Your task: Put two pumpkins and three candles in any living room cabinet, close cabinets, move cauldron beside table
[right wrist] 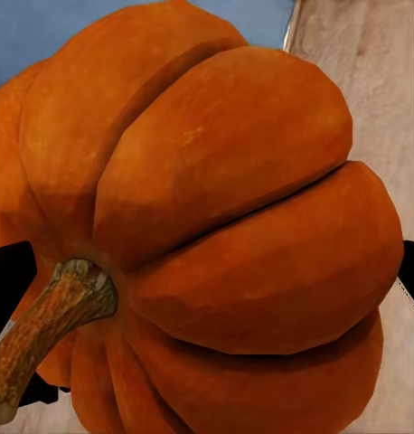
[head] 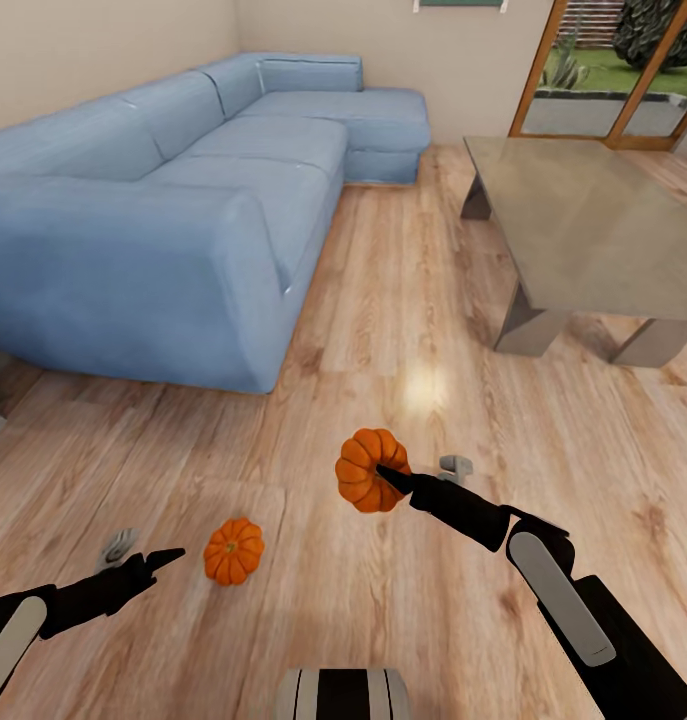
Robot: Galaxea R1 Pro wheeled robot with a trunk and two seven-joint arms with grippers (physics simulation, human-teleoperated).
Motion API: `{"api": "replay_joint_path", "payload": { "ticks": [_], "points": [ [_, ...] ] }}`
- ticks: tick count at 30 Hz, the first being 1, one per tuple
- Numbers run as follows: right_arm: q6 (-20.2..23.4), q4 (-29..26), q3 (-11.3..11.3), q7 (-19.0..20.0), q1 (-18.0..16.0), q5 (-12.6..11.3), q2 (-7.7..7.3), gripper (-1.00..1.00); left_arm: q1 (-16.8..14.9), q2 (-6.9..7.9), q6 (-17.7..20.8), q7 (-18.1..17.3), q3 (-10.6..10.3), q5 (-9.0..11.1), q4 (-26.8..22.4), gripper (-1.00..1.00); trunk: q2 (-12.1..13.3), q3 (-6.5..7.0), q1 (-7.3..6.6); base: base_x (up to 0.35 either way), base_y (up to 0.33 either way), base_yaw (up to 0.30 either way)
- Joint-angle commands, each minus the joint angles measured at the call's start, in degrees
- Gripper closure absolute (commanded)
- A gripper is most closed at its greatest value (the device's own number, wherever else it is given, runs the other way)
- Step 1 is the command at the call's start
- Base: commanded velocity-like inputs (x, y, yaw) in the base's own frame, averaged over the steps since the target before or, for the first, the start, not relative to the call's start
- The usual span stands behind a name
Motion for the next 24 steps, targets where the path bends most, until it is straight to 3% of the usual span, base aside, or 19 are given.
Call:
{"api": "replay_joint_path", "payload": {
  "ticks": [1,8,16,24],
  "points": [
    [0.2,0.0,0.0,0.0,0.0,-0.3,-0.03,1.00,0.0,-0.01,0.4,-0.1,0.1,0.1,0.0,-1.00,0.0,-0.04,0.00,0.107,-0.071,0.000],
    [0.2,0.0,0.0,0.0,0.0,-0.3,-0.03,1.00,0.0,0.00,0.4,-0.1,0.7,0.1,0.0,-1.00,0.0,-0.04,0.00,0.200,0.054,0.000],
    [0.1,0.0,0.0,0.0,0.0,-0.3,-0.03,1.00,0.0,0.00,0.3,-0.1,2.6,0.1,0.0,-1.00,0.0,-0.04,0.00,0.025,0.008,0.000],
    [0.2,-0.2,0.3,1.2,0.0,-0.5,-0.03,1.00,0.0,-0.10,0.2,-0.1,2.7,0.1,0.0,-1.00,-0.1,-1.81,0.21,0.000,0.000,0.000]
  ]
}}
